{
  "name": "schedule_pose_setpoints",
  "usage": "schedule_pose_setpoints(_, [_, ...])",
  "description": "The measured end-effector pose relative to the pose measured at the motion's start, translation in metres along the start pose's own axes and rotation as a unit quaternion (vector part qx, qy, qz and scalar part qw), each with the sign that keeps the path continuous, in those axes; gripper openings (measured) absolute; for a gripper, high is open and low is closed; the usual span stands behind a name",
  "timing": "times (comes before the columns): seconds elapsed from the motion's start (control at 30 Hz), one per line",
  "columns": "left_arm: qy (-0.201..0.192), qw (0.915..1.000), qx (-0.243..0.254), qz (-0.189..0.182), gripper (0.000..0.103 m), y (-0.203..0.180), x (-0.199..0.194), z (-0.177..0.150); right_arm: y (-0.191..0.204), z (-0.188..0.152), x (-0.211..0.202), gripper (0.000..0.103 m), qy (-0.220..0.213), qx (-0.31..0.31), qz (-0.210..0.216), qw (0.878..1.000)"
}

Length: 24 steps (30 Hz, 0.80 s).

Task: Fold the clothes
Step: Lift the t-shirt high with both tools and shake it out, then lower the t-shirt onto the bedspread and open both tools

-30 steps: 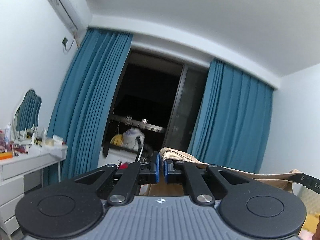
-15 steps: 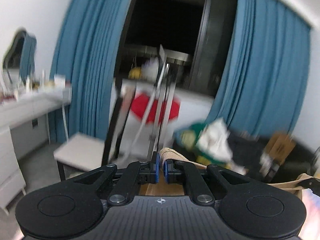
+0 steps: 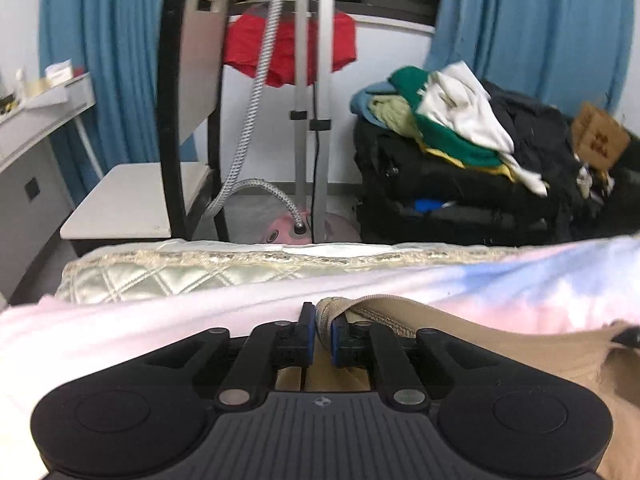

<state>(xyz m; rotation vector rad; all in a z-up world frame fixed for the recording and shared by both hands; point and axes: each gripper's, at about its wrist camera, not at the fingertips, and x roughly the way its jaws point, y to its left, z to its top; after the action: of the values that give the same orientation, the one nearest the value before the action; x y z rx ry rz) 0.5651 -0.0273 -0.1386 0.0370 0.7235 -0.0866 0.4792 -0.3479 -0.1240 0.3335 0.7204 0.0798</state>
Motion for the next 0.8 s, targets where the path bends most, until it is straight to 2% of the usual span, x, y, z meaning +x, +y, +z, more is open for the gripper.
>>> schedule_pose_setpoints(0.03, [-0.001,1.0000,0.003,-0.002,0.014,0.000,-0.003,-0.001,0.000,0.002,0.000,0.008,0.006,0.000,0.002,1.000])
schedule_pose_setpoints(0.07, [-0.004,1.0000,0.006,-0.004,0.022,0.000,-0.007,0.000,0.001,0.004,-0.001,0.008,0.012,-0.001,0.004,1.000])
schedule_pose_setpoints(0.1, [-0.004,0.9999,0.012,-0.004,0.038,-0.002,-0.014,0.001,0.001,0.006,-0.001,0.009,0.018,-0.001,0.005,1.000])
schedule_pose_setpoints(0.13, [-0.002,0.9998,0.019,-0.003,0.049,-0.005,-0.022,0.003,0.003,0.007,-0.002,0.011,0.022,-0.004,0.008,1.000])
schedule_pose_setpoints(0.17, [0.002,0.9996,0.029,0.000,0.071,-0.009,-0.030,0.005,0.005,0.008,-0.003,0.013,0.026,-0.008,0.011,1.000])
schedule_pose_setpoints(0.2, [0.007,0.9991,0.041,0.006,0.083,-0.013,-0.038,0.007,0.007,0.009,-0.004,0.019,0.029,-0.011,0.014,0.999])
schedule_pose_setpoints(0.23, [0.009,0.9985,0.052,0.011,0.086,-0.016,-0.046,0.009,0.009,0.010,-0.005,0.033,0.033,-0.015,0.017,0.999])
schedule_pose_setpoints(0.27, [0.005,0.9980,0.061,0.014,0.091,-0.019,-0.052,0.011,0.011,0.012,-0.006,0.041,0.036,-0.019,0.020,0.999])
schedule_pose_setpoints(0.3, [0.003,0.9976,0.068,0.010,0.097,-0.021,-0.058,0.013,0.014,0.013,-0.006,0.061,0.040,-0.022,0.023,0.999])
schedule_pose_setpoints(0.33, [0.002,0.9974,0.072,-0.002,0.099,-0.022,-0.065,0.014,0.016,0.014,-0.007,0.082,0.044,-0.026,0.026,0.998])
schedule_pose_setpoints(0.37, [-0.002,0.9971,0.075,-0.013,0.101,-0.022,-0.072,0.015,0.018,0.015,-0.008,0.087,0.047,-0.029,0.030,0.998])
schedule_pose_setpoints(0.43, [-0.013,0.9967,0.076,-0.026,0.102,-0.023,-0.085,0.018,0.023,0.016,-0.011,0.086,0.045,-0.034,0.031,0.998])
schedule_pose_setpoints(0.57, [-0.049,0.9951,0.050,-0.070,0.102,-0.012,-0.126,0.019,0.033,0.014,-0.031,0.086,0.009,-0.031,0.033,0.999])
schedule_pose_setpoints(0.7, [-0.089,0.9908,-0.020,-0.100,0.102,0.021,-0.186,0.000,0.035,-0.007,-0.073,0.086,-0.033,-0.022,0.041,0.998])
schedule_pose_setpoints(0.8, [-0.106,0.9877,-0.073,-0.089,0.102,0.051,-0.225,-0.028,0.041,-0.033,-0.113,0.086,-0.045,-0.025,0.052,0.997])
